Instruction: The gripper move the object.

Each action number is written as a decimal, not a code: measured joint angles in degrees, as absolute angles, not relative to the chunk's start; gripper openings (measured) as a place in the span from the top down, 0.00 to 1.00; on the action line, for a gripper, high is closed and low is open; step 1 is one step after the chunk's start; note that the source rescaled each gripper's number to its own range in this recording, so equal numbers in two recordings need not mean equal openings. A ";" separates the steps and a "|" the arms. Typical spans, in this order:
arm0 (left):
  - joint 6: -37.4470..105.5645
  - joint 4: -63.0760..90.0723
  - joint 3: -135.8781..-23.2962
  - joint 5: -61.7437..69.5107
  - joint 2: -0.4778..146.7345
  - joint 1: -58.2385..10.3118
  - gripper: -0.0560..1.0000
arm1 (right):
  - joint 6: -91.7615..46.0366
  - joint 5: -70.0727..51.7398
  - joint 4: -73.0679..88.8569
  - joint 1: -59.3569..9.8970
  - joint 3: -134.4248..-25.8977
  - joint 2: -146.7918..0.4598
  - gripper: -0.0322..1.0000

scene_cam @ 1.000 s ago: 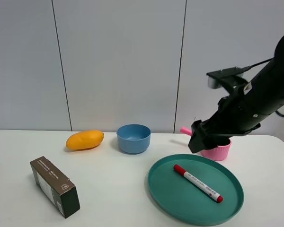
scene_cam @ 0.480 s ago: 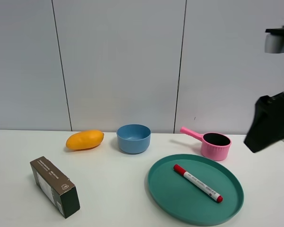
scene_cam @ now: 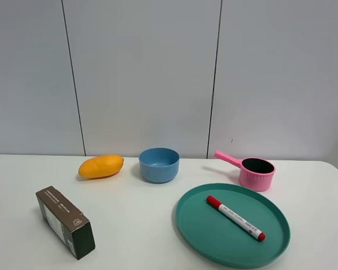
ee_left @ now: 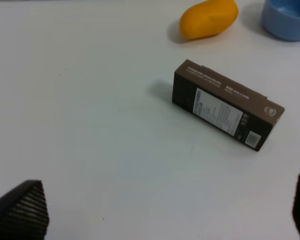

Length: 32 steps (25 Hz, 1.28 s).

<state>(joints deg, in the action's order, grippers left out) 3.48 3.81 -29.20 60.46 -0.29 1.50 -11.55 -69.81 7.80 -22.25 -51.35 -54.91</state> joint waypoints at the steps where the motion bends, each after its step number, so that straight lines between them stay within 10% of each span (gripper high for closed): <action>1: 3.48 3.81 -29.20 60.46 -0.29 1.50 0.00 | -11.44 -69.81 7.80 -22.25 -51.35 -54.46 0.00; 16: 3.48 3.81 -29.20 60.46 -0.29 1.50 0.00 | -11.08 -69.63 7.37 -20.84 -51.35 -53.10 0.00; 32: 3.48 3.81 -29.20 60.46 -0.29 1.50 0.00 | -11.08 -68.96 6.66 -2.94 -51.33 -37.48 0.00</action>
